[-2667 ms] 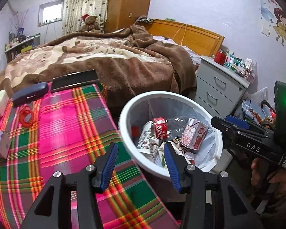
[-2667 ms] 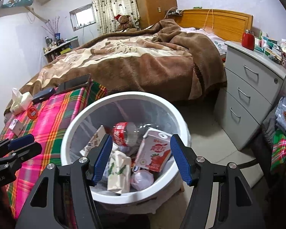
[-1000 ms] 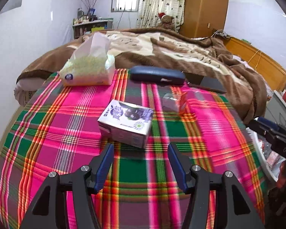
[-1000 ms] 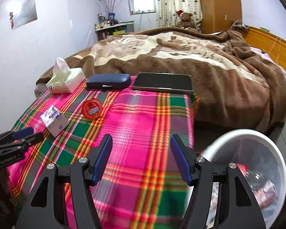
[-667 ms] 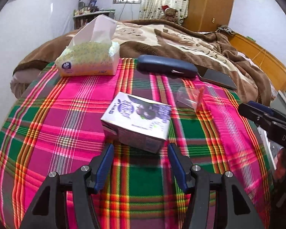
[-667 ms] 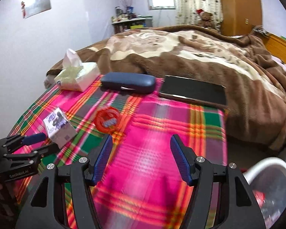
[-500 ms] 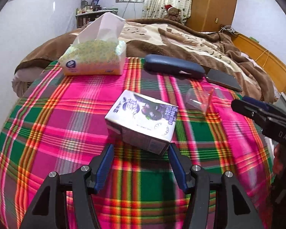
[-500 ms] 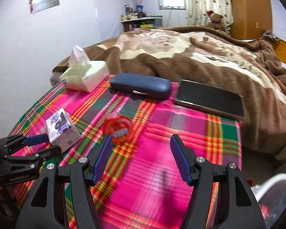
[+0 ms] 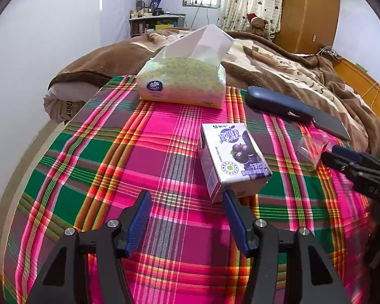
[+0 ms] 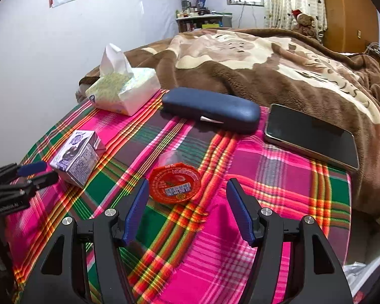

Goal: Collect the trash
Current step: 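Grasp the purple grape milk box with the left tool while the right tool grasps the second jelly cup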

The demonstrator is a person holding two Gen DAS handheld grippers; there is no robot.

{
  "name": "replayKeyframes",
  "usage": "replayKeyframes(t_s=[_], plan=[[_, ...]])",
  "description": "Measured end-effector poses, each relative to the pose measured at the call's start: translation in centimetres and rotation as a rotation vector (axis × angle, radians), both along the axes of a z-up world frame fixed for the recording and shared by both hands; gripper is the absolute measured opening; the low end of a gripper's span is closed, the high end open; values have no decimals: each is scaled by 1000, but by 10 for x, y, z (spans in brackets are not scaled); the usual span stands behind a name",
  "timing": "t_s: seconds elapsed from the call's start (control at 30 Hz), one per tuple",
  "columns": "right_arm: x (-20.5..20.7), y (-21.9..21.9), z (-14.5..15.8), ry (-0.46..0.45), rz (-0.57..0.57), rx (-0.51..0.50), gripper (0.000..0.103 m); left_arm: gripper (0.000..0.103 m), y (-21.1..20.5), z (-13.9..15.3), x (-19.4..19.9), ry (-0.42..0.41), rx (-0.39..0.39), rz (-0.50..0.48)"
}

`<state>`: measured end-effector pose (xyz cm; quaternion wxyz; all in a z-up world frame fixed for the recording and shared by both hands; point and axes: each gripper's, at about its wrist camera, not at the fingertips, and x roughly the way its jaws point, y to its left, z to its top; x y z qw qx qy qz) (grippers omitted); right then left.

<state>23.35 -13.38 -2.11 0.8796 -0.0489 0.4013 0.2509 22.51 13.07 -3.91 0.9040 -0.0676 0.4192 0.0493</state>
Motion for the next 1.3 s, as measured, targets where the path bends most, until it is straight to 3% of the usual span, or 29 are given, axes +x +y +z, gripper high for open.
replayKeyframes(t_s=[0.13,0.27,0.87,1.0,1.3], plan=[[4,5,-2,17,11,2,64,59,-5,12,0,-46,-49,-31],[6,10,-5,32,27,-4,64,68,-10,23,4,-88,-88,-58],[23,10,-12,59,-50,-17,64,68,-28,-10,52,5,-70,-44],[23,7,-12,59,-67,-3,50,64,-32,-11,53,-1,-62,-55],[19,7,-11,56,-66,11,46,60,-32,-11,51,-5,-69,-49]])
